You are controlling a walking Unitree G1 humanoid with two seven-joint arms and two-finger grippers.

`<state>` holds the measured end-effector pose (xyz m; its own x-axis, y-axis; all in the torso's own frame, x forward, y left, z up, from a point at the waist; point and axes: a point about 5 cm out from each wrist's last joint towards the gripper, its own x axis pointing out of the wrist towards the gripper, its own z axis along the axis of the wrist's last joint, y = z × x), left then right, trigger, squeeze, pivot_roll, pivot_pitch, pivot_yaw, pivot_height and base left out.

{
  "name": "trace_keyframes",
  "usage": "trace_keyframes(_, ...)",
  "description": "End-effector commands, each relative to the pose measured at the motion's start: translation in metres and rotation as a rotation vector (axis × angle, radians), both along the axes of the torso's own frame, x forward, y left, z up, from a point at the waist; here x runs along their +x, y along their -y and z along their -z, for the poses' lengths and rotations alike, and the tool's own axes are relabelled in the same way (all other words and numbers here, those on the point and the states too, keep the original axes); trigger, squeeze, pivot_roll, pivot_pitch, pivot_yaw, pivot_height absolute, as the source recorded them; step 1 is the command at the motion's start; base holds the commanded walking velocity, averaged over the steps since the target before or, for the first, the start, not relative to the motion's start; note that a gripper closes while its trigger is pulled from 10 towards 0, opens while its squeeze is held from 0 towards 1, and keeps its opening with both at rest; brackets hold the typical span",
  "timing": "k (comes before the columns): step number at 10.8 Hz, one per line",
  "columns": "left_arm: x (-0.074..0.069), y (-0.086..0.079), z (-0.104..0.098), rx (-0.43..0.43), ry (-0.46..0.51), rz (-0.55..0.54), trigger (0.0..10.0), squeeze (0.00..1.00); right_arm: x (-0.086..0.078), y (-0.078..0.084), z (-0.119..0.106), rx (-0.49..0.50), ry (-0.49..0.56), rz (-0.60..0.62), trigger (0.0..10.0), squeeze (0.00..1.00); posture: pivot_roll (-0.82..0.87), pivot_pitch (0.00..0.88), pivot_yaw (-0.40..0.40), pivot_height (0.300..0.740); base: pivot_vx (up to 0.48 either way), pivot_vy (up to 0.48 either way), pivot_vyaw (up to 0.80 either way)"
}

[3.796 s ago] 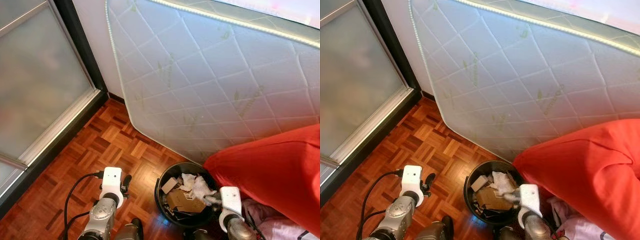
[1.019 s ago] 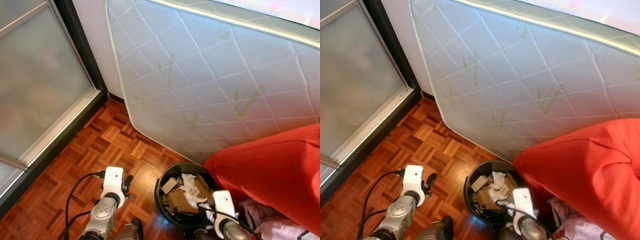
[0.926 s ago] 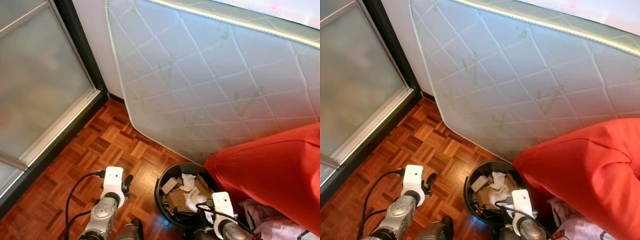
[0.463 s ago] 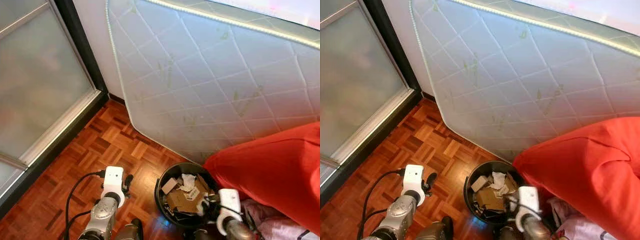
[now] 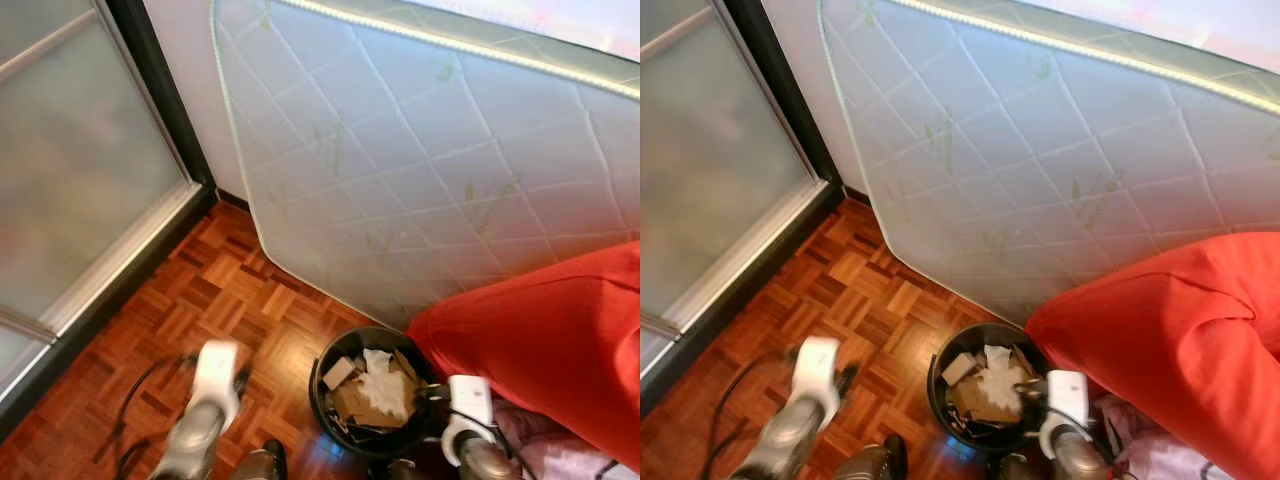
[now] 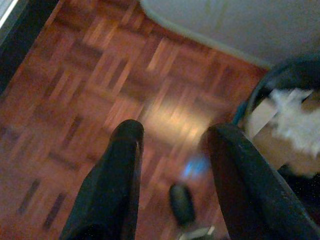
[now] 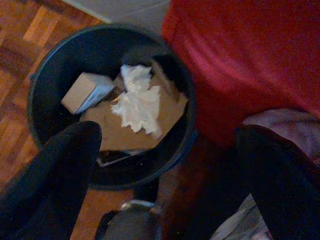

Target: Clean up the room

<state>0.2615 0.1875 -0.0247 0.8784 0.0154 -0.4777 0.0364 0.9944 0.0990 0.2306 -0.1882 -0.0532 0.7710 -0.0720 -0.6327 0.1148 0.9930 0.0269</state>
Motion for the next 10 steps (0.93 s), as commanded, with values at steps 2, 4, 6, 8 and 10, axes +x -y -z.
trace_keyframes(2,-0.024,-0.017,0.019,0.034,-0.131,-0.041,10.0,0.0,-0.002,0.016,-0.002,0.007,0.03,0.106,10.0,0.0,0.15,0.126,0.035,0.74,0.0,0.0,0.0)
trace_keyframes(4,-0.029,-0.027,0.021,0.051,-0.169,-0.081,10.0,0.0,0.003,0.02,-0.006,0.002,0.037,0.13,10.0,0.0,0.15,0.043,0.041,0.74,0.0,0.0,0.0)
trace_keyframes(6,-0.033,-0.029,0.025,0.061,-0.206,-0.092,10.0,0.0,0.001,0.023,-0.004,-0.003,0.005,0.128,10.0,0.0,0.13,0.0,0.031,0.74,0.0,0.0,0.0)
trace_keyframes(8,-0.038,-0.024,0.031,0.044,-0.239,-0.124,10.0,0.0,-0.013,0.029,0.005,-0.028,-0.063,0.103,10.0,0.0,0.13,0.0,0.0,0.74,0.0,0.0,0.0)
trace_keyframes(10,-0.044,-0.024,0.034,0.038,-0.265,-0.147,10.0,0.0,-0.031,0.034,0.014,-0.03,-0.122,0.132,10.0,0.0,0.11,0.0,0.0,0.74,0.0,0.0,0.0)
